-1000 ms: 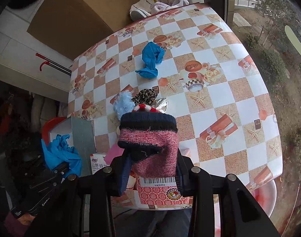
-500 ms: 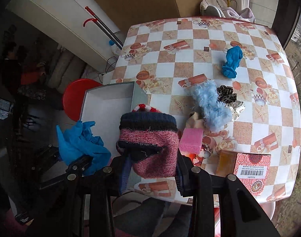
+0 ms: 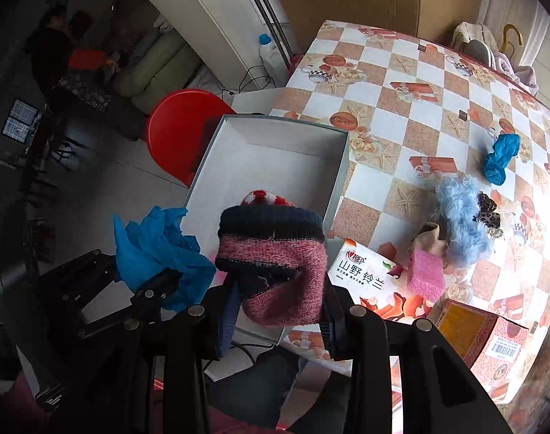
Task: Organize soft objects
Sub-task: 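Hold the blue cloth and pink knit cuff over the box with both tools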
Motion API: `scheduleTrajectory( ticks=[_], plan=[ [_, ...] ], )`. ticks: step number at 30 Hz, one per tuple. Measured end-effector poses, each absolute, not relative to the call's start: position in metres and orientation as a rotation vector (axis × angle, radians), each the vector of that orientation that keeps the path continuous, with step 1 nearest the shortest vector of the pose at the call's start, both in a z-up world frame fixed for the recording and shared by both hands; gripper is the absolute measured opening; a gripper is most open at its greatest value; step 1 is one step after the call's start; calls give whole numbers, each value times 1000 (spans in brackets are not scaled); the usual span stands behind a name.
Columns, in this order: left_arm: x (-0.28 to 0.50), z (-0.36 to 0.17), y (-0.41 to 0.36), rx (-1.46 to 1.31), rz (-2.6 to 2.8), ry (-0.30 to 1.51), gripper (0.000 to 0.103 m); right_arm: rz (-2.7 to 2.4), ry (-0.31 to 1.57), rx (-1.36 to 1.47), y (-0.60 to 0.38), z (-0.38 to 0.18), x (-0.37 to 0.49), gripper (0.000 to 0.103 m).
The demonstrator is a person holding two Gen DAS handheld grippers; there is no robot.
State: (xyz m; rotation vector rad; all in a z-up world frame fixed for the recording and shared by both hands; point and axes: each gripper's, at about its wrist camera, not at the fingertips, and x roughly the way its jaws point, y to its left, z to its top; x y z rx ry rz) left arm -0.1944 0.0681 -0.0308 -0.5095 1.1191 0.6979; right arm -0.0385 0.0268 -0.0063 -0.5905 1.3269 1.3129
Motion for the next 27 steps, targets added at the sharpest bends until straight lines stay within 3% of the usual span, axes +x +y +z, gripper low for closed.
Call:
scheduleTrajectory(
  ticks=[27],
  plan=[
    [-238, -45, 73, -591, 786, 1135, 29, 1373, 1351, -684, 48, -20, -77, 40]
  ],
)
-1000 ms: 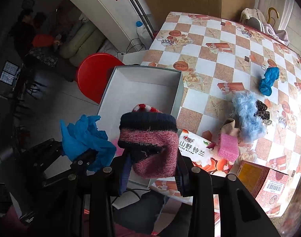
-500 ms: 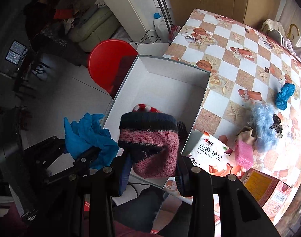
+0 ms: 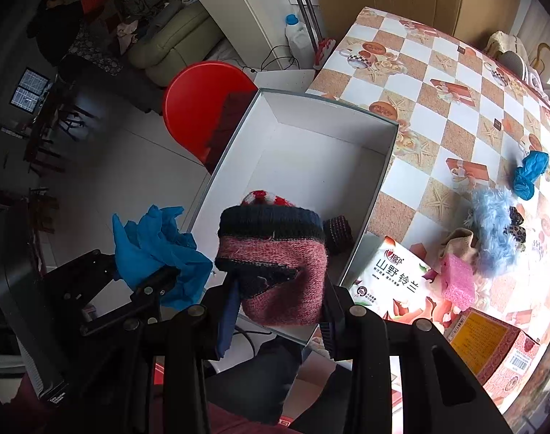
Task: Organize soft objects
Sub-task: 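Hold the blue cloth and pink knit cuff over the box with both tools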
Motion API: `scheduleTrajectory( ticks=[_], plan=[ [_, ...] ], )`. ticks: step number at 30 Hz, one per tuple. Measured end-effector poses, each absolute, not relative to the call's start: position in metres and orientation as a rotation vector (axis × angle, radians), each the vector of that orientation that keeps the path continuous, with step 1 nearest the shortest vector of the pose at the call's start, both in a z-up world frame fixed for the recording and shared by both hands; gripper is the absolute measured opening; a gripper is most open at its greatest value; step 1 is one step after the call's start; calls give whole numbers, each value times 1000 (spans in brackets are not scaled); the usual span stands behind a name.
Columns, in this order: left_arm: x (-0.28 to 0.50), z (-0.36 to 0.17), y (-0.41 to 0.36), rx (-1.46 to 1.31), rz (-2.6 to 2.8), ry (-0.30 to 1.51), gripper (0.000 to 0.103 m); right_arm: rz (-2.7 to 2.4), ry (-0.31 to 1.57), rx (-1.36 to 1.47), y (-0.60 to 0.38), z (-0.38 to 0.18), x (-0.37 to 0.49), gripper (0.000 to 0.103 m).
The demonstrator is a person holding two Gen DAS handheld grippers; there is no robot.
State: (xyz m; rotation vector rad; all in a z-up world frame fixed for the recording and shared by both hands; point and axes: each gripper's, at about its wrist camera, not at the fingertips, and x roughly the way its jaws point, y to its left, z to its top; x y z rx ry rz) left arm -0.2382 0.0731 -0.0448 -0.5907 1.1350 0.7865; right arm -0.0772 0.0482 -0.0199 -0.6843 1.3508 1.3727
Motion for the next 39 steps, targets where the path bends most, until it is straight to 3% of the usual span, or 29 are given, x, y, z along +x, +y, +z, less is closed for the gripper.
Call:
scheduleTrajectory(
  ticks=[39],
  plan=[
    [-227, -62, 80, -590, 732, 1197, 30, 1366, 1390, -706, 66, -35, -75, 40]
  ],
)
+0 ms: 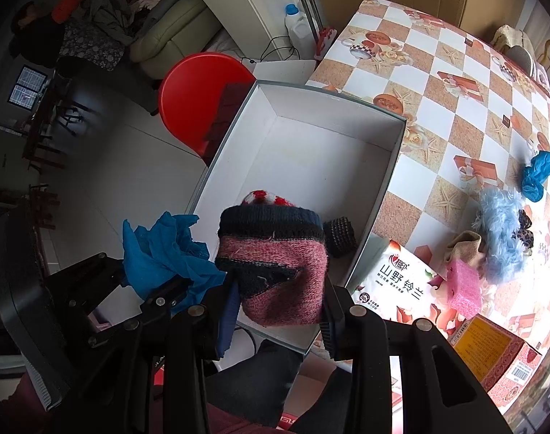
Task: Organize soft objects
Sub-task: 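Hold the blue cloth and pink knit cuff over the box with both tools, then open both tools to drop the blue cloth and pink cuff into the box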
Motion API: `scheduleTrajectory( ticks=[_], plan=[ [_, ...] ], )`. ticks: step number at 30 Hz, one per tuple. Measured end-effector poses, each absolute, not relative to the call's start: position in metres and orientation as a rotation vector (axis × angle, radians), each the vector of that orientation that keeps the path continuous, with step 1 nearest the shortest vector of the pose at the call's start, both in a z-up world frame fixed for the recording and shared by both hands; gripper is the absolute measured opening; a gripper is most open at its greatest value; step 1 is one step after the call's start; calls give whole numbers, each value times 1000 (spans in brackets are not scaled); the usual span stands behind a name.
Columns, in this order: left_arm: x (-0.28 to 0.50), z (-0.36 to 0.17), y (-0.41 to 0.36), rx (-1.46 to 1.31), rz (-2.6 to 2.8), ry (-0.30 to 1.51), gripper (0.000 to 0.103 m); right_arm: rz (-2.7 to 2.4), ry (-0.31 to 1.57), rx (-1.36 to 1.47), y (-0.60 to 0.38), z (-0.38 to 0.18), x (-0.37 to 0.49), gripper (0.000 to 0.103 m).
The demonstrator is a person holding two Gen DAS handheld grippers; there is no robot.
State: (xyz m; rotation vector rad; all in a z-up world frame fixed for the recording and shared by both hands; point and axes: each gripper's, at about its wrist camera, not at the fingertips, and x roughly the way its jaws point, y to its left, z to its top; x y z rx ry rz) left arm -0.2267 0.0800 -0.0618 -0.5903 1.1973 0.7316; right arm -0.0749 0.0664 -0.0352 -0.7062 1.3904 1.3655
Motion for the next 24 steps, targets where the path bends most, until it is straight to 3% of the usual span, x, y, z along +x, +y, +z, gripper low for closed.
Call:
scheduleTrajectory(
  ticks=[15, 18, 20, 22, 23, 24],
  plan=[
    [-215, -73, 86, -573, 711, 1236, 34, 1363, 1428, -711, 94, -51, -71, 40],
    [-216, -74, 88, -580, 724, 1231, 48, 1362, 1439, -708, 96, -53, -70, 44],
    [-217, -73, 90, -585, 737, 1225, 69, 1365, 1445, -705, 97, -54, -68, 44],
    [-219, -72, 91, -596, 748, 1204, 82, 1364, 1446, -703, 97, -54, -67, 44],
    [-220, -70, 92, -604, 751, 1189, 83, 1362, 1446, -702, 97, -54, -66, 46],
    [-221, -69, 93, -614, 753, 1179, 85, 1359, 1447, -701, 97, -54, -64, 61]
  ],
)
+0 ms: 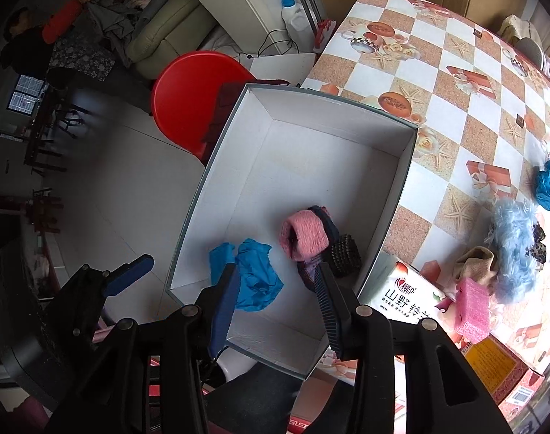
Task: Organize soft objects
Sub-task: 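Open both tools to drop the blue cloth and pink cuff into the box, then move both tools over the table toward the fluffy duster and leopard scrunchie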
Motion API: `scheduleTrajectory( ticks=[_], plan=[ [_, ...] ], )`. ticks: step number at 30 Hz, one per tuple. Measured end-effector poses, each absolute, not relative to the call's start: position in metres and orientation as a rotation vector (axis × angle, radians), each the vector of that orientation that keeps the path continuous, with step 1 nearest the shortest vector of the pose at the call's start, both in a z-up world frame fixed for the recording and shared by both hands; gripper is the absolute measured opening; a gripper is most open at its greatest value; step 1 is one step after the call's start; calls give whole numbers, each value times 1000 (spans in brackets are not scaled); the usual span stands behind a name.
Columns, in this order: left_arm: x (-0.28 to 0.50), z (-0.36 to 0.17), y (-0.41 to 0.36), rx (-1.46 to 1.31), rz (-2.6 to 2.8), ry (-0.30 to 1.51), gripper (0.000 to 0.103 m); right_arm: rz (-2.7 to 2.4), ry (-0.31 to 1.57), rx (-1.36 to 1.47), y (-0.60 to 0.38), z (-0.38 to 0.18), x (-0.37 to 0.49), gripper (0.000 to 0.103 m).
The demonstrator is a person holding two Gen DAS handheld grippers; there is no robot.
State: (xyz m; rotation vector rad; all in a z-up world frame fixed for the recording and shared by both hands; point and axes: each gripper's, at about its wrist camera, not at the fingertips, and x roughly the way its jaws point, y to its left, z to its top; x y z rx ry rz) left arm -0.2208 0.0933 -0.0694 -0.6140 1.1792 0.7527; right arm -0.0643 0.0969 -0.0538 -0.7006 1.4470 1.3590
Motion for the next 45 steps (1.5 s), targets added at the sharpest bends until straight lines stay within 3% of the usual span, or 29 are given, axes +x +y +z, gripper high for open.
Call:
scheduleTrajectory(
  ticks=[2, 6, 8, 17, 30, 37, 45],
  plan=[
    [-222, -68, 96, -633, 764, 1164, 99, 1352, 1447, -687, 96, -53, -61, 88],
    [-223, -69, 104, -689, 769, 1143, 103, 1334, 1453, -666, 93, -50, -53, 91],
    [-222, -70, 107, -727, 762, 1131, 103, 1312, 1466, -665, 91, -51, -48, 103],
    [-196, -57, 109, -747, 678, 1092, 103, 1201, 1514, -526, 54, -31, 14, 103],
    [-79, -57, 96, -603, 487, 1174, 103, 792, 1558, -207, -81, -7, 187, 103],
    [-11, -73, 82, -540, 411, 1256, 103, 710, 1626, -295, -95, -55, 238, 103],
    [65, -111, 80, -598, 360, 1357, 103, 774, 1716, -483, -45, -143, 262, 103]
  ],
)
